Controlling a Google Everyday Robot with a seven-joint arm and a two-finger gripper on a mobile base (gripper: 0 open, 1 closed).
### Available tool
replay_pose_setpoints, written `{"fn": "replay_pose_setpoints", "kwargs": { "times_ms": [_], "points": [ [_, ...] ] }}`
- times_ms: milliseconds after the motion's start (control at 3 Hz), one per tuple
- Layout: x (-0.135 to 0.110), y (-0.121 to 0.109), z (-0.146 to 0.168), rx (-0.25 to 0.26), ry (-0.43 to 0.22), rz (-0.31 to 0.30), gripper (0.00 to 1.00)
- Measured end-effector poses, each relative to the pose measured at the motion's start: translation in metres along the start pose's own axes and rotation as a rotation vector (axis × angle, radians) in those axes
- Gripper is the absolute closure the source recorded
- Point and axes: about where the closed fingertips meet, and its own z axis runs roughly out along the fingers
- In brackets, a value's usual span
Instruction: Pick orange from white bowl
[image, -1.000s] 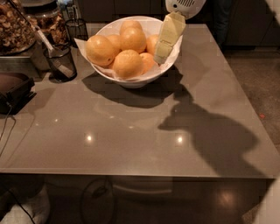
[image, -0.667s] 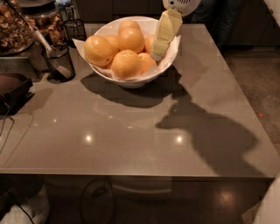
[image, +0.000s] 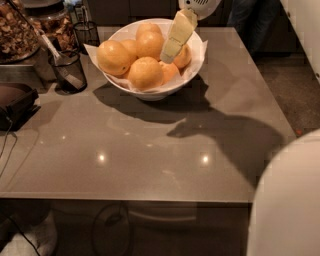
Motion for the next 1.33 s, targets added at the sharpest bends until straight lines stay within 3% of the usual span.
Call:
{"fn": "replay_pose_setpoints", "kwargs": {
  "times_ms": [667,1333],
  "points": [
    [-0.043,-0.021,0.003,-0.002,-0.048,-0.002,0.00],
    [-0.055,-0.040,0.015,0.011,-0.054,0.026,0.13]
  ]
}}
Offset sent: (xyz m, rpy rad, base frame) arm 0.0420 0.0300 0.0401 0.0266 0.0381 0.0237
